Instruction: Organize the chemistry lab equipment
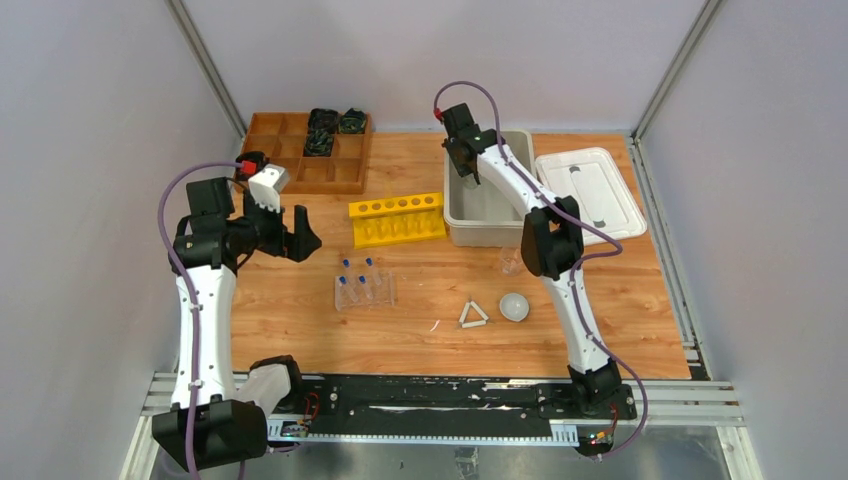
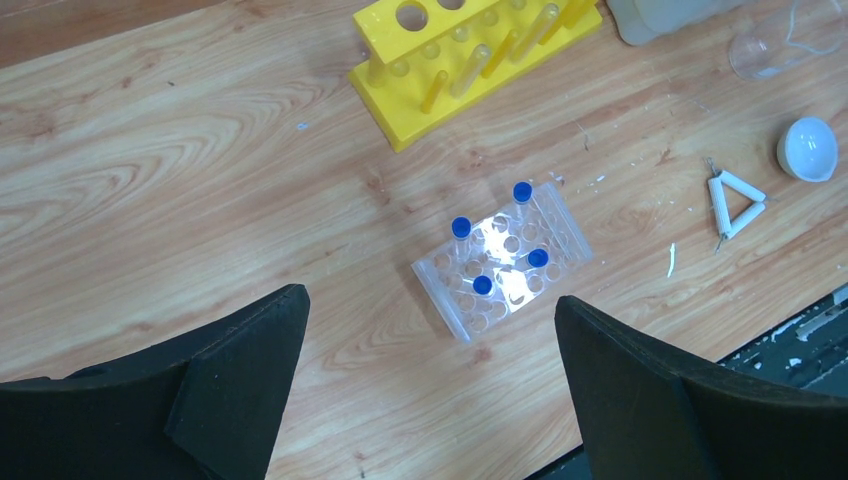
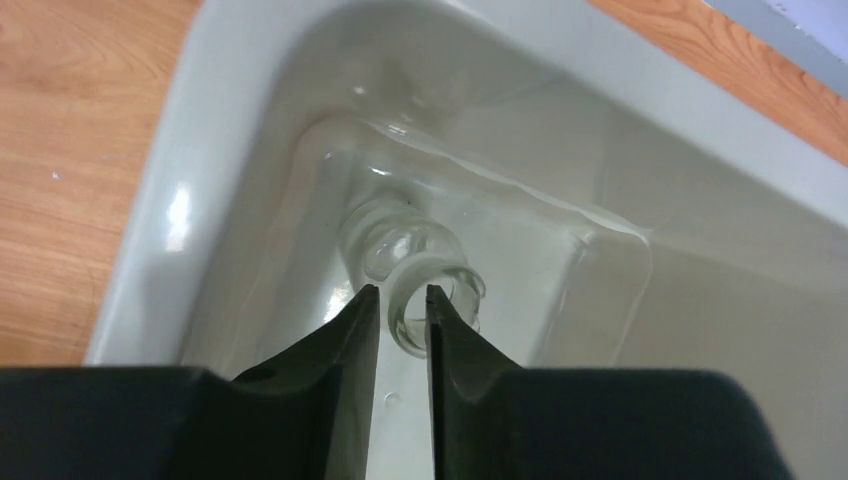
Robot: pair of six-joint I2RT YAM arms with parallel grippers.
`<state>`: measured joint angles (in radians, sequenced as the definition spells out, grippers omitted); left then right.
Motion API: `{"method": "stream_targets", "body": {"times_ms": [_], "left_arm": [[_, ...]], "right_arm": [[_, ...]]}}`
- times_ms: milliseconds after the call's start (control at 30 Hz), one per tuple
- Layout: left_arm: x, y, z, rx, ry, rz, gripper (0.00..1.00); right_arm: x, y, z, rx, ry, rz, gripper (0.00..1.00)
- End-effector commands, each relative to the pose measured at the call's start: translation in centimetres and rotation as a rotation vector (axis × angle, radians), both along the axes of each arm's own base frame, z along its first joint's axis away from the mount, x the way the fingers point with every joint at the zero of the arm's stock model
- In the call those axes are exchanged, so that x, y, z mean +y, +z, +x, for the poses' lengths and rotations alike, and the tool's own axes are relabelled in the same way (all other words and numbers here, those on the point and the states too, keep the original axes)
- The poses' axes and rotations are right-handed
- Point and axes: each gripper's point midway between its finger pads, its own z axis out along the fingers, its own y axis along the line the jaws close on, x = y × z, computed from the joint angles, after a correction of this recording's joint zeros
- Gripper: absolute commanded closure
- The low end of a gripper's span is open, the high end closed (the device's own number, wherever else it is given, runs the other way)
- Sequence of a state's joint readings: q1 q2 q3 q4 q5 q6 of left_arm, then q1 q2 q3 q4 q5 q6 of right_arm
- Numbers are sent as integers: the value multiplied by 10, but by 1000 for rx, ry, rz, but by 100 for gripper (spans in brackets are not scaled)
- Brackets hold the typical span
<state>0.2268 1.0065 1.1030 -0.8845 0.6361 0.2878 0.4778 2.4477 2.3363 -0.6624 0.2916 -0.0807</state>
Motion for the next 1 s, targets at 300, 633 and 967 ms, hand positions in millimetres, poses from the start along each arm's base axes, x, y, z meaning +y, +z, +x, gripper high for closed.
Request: {"method": "stream_targets", "body": {"times_ms": [300,633,967], "left_arm": [[-8,-1,-4,-3,-15,-45,0],[-7,12,-4,-39,0,-37,0],[-9,25,-10,-74,9,-41,0]], "right_arm": [[13,134,-1,-235,39,228,51],[-23,160,-112,-186,-30,315,69],[-41,88,-255,-96,14,342,59]]}}
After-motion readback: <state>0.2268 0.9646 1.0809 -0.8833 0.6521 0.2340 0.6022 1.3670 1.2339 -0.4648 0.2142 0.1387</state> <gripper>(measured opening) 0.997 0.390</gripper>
